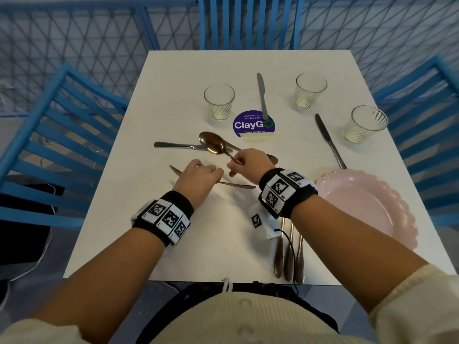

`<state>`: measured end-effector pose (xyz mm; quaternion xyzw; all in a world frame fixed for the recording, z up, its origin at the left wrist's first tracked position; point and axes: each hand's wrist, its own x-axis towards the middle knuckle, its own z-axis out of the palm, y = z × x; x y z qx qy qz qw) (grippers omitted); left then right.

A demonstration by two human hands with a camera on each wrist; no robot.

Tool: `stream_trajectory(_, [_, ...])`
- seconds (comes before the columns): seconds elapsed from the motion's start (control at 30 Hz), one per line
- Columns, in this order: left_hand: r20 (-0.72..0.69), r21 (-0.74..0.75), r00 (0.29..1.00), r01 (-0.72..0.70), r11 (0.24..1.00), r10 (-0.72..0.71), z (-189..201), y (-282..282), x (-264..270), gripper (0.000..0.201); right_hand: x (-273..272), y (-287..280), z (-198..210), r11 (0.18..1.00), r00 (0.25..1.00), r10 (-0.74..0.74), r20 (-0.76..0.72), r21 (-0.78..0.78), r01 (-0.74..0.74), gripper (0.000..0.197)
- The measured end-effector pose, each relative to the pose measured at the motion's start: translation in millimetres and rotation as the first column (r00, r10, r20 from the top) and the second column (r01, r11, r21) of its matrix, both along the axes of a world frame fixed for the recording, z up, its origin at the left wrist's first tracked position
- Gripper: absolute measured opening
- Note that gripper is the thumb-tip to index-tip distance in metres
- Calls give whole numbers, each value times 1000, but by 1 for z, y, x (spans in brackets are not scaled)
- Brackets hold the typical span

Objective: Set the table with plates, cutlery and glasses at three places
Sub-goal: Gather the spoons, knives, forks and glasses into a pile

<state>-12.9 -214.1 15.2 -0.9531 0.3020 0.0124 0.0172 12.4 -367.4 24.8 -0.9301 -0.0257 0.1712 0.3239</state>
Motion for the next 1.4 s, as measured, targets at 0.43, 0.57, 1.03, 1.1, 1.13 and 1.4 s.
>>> stream_trajectory(0.43, [349, 8, 868, 374, 927, -353, 10, -23, 23, 23, -26, -35, -6, 724, 944, -109, -312, 626, 290, 18])
stream_trajectory(0.57, [350, -116, 879, 384, 916, -324, 12, -42, 39, 27, -30, -48, -4, 639, 916, -238, -323, 658, 398, 16])
stream_trajectory(1.03, [-174, 363, 975, 196, 911, -141, -13, -101, 110, 32, -51, -90, -19, 475, 766, -574, -289, 644, 599, 12])
stream_trajectory(1.1, [-204, 405, 967, 223, 887, -150, -18, -108, 113, 32, -55, -93, -21, 460, 757, -586, -290, 650, 605, 15])
stream_trajectory(1.13, [-222, 418, 962, 240, 876, -157, -19, -112, 114, 31, -56, -95, -23, 457, 755, -588, -289, 651, 606, 13])
stream_trajectory(1.4, [-197, 285, 961, 245, 927, -194, -8, -129, 127, 28, -63, -108, -26, 438, 745, -611, -267, 670, 600, 16])
